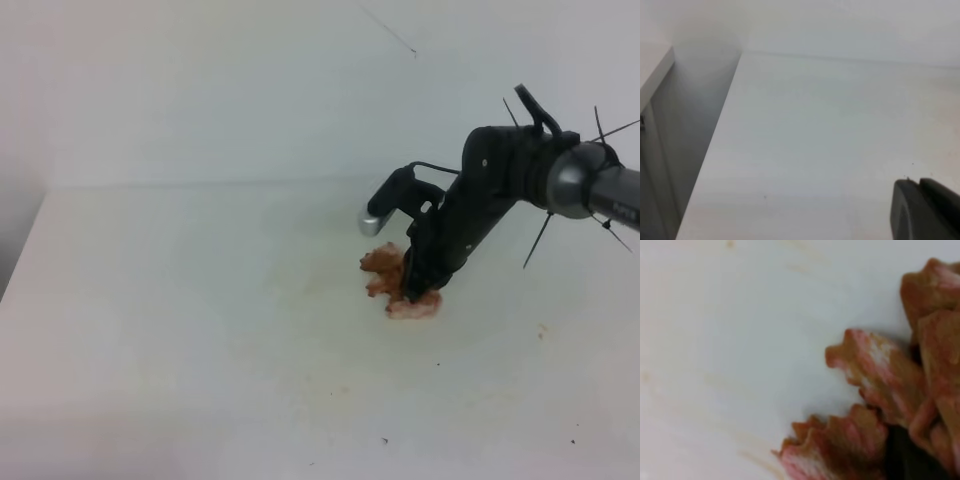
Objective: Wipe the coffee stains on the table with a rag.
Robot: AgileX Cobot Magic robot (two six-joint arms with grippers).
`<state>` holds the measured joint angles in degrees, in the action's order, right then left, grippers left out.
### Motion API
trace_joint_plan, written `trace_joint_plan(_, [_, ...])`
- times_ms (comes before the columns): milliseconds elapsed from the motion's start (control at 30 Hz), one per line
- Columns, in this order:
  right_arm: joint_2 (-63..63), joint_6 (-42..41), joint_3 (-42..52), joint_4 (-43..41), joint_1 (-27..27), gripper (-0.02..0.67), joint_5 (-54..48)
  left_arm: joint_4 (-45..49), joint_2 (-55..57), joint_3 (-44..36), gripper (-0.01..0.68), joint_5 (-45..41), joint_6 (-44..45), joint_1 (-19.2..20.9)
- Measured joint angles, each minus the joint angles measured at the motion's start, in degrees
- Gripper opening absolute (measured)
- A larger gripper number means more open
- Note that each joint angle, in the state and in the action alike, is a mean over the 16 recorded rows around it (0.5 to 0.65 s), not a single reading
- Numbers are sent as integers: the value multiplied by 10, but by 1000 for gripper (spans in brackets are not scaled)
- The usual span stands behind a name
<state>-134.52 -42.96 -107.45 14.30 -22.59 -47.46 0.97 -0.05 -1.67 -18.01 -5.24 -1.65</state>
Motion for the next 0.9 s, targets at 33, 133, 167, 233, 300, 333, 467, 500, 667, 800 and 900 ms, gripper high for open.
trace_joint_plan(33, [6,-1,14,0,0,2,2,0,0,0,-3,0,0,0])
trace_joint_plan(133, [30,-3,65,3,-4,2,17,0,0,-3,-3,0,0,0])
trace_joint_plan(167, [40,-3,84,5,-5,2,25,0,0,-3,-3,0,0,0])
trace_joint_plan(233, [62,-2,124,10,-8,2,44,0,0,-6,-3,0,0,0])
trace_joint_plan(300, [87,0,164,17,-12,2,65,0,0,-6,-3,-1,0,0])
trace_joint_plan(333, [101,2,184,21,-13,2,77,0,0,-6,-3,-1,0,0])
trace_joint_plan(467, [159,16,253,35,-14,2,124,0,0,-5,-3,-1,0,0])
trace_joint_plan(500, [174,20,266,38,-13,2,134,0,0,-5,-3,-1,0,0])
trace_joint_plan(667, [236,40,311,51,3,2,162,0,0,-3,-3,-1,0,0])
trace_joint_plan(800, [267,61,326,53,29,2,166,0,0,-2,-3,-1,0,0])
trace_joint_plan(900, [280,72,331,51,53,2,165,0,0,2,-3,-1,0,0])
